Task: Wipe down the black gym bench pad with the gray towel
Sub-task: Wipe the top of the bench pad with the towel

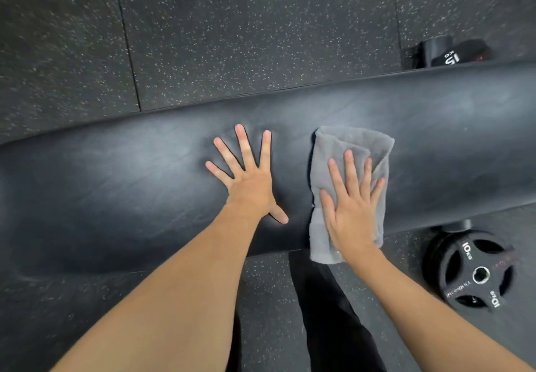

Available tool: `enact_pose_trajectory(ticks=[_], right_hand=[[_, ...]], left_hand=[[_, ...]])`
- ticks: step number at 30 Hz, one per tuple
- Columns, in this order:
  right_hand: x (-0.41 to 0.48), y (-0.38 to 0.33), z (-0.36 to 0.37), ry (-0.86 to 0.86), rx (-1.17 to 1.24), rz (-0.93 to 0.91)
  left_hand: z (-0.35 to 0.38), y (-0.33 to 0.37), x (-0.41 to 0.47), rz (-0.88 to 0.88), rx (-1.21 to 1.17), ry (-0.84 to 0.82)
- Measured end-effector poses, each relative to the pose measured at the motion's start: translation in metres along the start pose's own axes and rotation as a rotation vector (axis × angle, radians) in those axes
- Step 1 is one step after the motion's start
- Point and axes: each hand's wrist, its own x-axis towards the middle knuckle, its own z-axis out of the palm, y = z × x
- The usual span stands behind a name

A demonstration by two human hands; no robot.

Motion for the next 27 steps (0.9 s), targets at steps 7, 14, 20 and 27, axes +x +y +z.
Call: enact_pose_trajectory(ticks=[7, 14, 20, 27], right_hand=[[0.134, -0.084, 0.003, 0.060, 0.057, -0.214], [0.181, -0.004, -0.023, 0.021, 0.024, -0.230], [0.163, 0.046, -0.040, 0.021, 0.014, -0.194], [0.008, 0.028, -0.008, -0.024, -0.022, -0.265]], left_hand=[[0.004, 0.001, 0.005, -0.037, 0.025, -0.010], [0.001, 0.005, 0.001, -0.037, 0.019, -0.007], [-0.002, 0.008, -0.005, -0.051, 0.025, -0.016], [-0.001, 0.011, -0.010, -0.024, 0.028, 0.023]])
